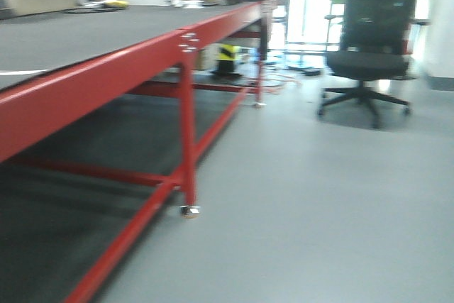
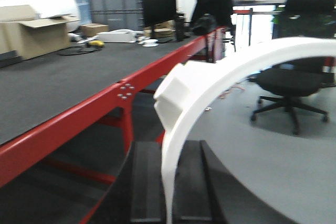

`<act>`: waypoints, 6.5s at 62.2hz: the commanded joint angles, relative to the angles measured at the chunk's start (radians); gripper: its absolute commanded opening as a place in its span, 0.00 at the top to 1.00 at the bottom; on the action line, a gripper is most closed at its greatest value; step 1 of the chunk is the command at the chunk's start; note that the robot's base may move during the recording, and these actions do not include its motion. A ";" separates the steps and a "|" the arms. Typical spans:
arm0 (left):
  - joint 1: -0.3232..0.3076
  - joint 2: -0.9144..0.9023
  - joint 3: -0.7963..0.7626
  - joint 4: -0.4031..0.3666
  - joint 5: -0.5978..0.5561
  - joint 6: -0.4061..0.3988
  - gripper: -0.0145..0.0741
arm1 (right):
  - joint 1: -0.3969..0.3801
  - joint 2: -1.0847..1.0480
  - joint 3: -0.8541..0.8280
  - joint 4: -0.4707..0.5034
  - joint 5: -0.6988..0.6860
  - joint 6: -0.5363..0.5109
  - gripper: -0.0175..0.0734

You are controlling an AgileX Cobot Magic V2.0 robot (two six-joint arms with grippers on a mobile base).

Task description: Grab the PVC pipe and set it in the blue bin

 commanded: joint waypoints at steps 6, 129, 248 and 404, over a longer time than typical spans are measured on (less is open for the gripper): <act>0.002 -0.004 0.001 -0.009 -0.021 0.000 0.96 | 0.001 -0.003 0.002 -0.007 -0.032 -0.008 0.98; 0.002 -0.004 0.001 -0.009 -0.021 0.000 0.96 | 0.001 -0.003 0.002 -0.007 -0.032 -0.008 0.98; 0.002 -0.004 0.001 -0.009 -0.021 0.000 0.96 | 0.001 -0.003 0.002 -0.007 -0.039 -0.008 0.98; 0.002 -0.004 0.001 -0.009 -0.021 0.000 0.96 | 0.001 -0.003 0.002 -0.007 -0.040 -0.008 0.98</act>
